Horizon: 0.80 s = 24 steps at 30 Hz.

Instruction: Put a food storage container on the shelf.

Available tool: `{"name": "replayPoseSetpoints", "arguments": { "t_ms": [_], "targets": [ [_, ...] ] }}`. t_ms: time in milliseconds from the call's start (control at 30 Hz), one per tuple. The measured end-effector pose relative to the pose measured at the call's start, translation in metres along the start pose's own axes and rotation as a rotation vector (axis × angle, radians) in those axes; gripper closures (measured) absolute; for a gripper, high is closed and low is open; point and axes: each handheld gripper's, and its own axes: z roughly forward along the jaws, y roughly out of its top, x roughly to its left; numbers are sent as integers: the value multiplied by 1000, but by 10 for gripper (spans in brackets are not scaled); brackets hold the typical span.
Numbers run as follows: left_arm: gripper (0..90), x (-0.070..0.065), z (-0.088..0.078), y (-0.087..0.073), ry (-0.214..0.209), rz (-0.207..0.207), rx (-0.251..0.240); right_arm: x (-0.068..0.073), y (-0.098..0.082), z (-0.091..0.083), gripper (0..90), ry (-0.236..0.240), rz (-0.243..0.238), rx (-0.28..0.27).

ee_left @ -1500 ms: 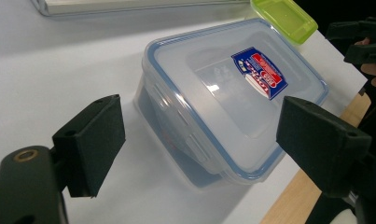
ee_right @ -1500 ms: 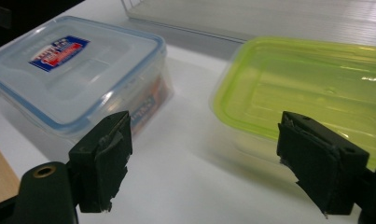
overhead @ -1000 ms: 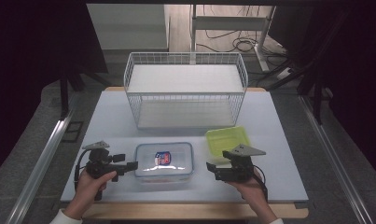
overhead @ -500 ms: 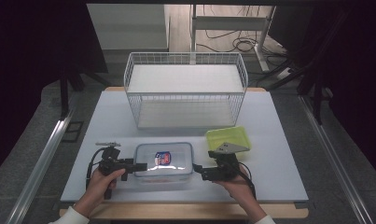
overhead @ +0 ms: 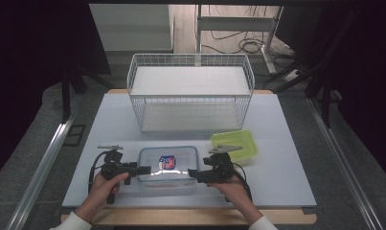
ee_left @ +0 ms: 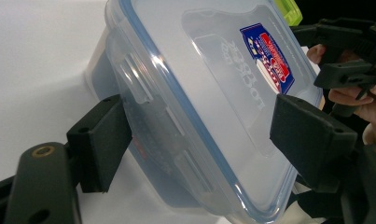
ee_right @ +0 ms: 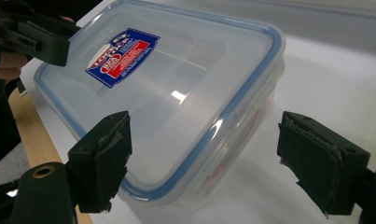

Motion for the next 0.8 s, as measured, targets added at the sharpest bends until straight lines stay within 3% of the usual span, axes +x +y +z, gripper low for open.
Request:
{"name": "replayPoseSetpoints", "arguments": {
  "t_ms": [267, 567, 800],
  "targets": [
    [217, 0, 0, 0, 0, 1, -4, -10, 0, 7, 183, 78, 115, 20],
    [217, -1, 0, -1, 2, 10, -11, -14, -2, 17, 186, 161, 195, 42],
    [217, -7, -2, -4, 27, 47, -17, -12, -2, 16, 201, 169, 183, 48]
  ]
}}
